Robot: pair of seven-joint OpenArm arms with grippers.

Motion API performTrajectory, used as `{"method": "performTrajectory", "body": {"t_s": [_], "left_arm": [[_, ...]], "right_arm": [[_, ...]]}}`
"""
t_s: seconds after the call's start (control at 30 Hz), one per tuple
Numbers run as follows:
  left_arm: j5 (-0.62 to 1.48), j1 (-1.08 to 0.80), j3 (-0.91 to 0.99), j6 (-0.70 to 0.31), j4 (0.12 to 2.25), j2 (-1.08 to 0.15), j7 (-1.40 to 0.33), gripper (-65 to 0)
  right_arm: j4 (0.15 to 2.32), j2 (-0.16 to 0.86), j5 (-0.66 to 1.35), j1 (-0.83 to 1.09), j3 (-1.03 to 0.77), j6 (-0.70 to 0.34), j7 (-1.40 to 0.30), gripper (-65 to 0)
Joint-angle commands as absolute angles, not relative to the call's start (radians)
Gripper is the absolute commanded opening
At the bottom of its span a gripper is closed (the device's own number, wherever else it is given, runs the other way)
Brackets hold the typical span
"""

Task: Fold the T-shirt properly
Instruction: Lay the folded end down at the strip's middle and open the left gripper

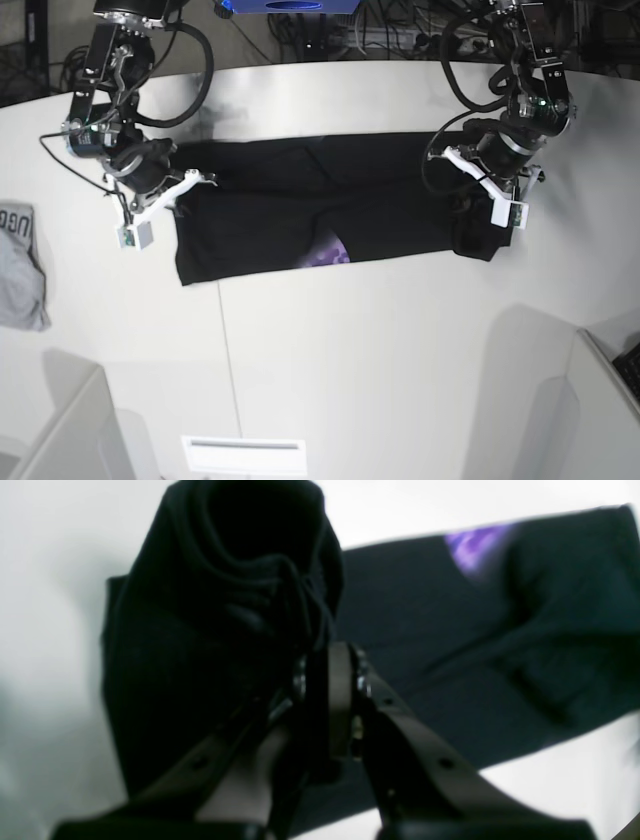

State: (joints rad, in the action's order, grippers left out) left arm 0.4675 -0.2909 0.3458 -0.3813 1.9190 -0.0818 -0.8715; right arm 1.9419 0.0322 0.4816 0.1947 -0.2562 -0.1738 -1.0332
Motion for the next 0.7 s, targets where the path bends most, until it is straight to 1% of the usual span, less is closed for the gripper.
{"method": "performTrajectory", "body": {"t_s": [0.0, 0.27, 0.5, 0.67], "left_arm": [[0.486, -0.278, 0.331, -0.371, 1.936, -0.081, -0.849, -65.0], [0.483, -0.245, 0.165, -0.289, 1.933, -0.081, -0.849, -65.0], [0.486, -0.225, 0.094, -0.285, 1.920, -0.079, -0.849, -65.0], [0.487, -0.223, 0.064, -0.259, 1.913, -0.079, -0.849, -65.0]], "right_arm": [[1.956, 0.036, 0.492, 0.183, -0.260, -0.177, -1.013, -65.0], [1.956, 0.036, 0.492, 0.183, -0.262, -0.177, -1.013, -65.0], [1.956, 0.036, 0.492, 0.183, -0.262, -0.177, -1.013, -65.0], [1.956, 0.038, 0.492, 0.183, -0.262, -0.177, -1.013, -65.0]]}}
